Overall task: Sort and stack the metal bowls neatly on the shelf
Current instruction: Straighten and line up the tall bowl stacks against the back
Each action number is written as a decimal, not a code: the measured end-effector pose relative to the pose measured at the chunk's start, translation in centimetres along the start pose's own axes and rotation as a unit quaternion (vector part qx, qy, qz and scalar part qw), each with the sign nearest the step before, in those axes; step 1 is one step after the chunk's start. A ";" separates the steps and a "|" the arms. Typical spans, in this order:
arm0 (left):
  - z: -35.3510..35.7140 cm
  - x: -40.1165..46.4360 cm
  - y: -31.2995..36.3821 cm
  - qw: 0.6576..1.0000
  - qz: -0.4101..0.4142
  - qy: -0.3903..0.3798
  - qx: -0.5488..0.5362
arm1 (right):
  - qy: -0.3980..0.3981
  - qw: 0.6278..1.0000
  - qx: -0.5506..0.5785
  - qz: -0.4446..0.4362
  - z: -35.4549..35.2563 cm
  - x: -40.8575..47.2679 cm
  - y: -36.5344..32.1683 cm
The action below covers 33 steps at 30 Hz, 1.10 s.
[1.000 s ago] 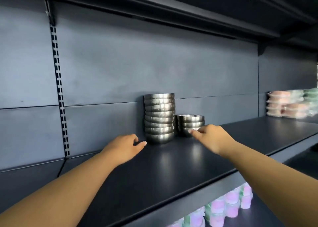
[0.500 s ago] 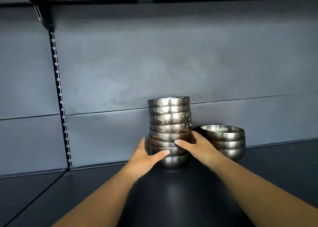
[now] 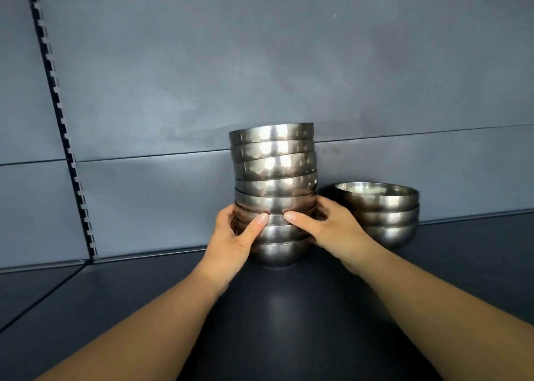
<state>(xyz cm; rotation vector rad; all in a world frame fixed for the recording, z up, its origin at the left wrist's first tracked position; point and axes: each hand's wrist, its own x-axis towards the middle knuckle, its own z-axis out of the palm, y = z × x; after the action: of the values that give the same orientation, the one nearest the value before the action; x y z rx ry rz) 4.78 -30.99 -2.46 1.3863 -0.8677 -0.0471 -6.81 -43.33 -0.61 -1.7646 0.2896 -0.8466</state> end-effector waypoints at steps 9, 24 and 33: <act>-0.1 -0.5 0.0 1.000 0.002 -0.011 -0.003 | -0.001 1.000 -0.020 -0.011 -0.6 -0.5 -0.1; -0.8 -0.8 0.8 0.997 -0.026 -0.061 -0.025 | -0.056 0.998 0.031 -0.005 -1.1 -0.9 0.0; 0.0 -0.1 2.4 0.997 0.010 -0.065 -0.046 | -0.051 0.994 0.095 -0.024 -1.0 -0.4 -1.2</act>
<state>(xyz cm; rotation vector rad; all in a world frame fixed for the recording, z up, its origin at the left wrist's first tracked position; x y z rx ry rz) 3.59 -30.40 -0.41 1.2986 -0.9754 -0.1626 -8.00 -43.38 0.48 -1.6345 0.0967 -0.7892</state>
